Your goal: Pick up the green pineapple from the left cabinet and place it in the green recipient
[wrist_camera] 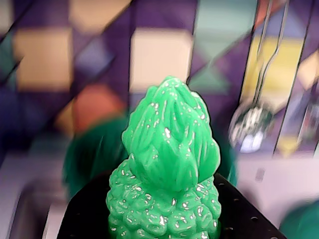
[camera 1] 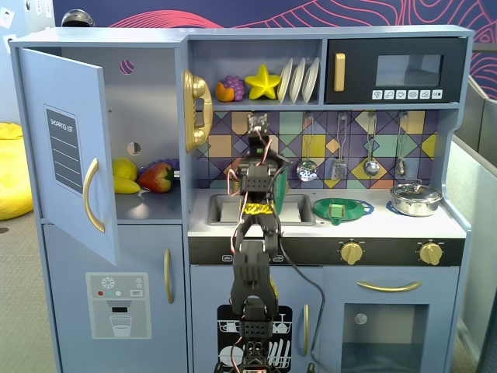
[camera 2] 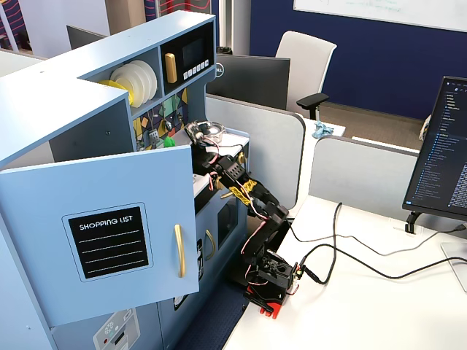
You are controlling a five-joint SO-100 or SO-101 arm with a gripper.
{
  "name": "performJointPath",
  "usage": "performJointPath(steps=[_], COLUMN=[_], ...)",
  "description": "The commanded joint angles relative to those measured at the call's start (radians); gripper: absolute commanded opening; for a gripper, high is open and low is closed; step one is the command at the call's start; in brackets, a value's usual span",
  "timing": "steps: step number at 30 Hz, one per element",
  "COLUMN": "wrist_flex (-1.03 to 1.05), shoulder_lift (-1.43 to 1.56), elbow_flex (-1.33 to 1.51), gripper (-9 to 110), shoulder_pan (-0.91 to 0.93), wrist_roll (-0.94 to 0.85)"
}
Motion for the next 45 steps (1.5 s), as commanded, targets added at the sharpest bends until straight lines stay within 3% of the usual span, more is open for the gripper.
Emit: performJointPath(steps=[1, 10, 12, 18, 27, 35, 45], wrist_flex=[-0.038, -0.123, -0.130, -0.114, -0.095, -0.178, -0.037], shoulder_lift=[-0.089, -0.408, -0.453, -0.440, -0.364, -0.002, 0.480], elbow_flex=[-0.190, -0.443, -0.479, -0.437, -0.347, 0.052, 0.449], gripper=[0, 0, 14, 29, 27, 23, 21], shoulder_pan=[0.015, 0.011, 0.008, -0.003, 0.000, -0.023, -0.037], wrist_roll=[0.000, -0.008, 0.005, 0.038, 0.025, -0.052, -0.031])
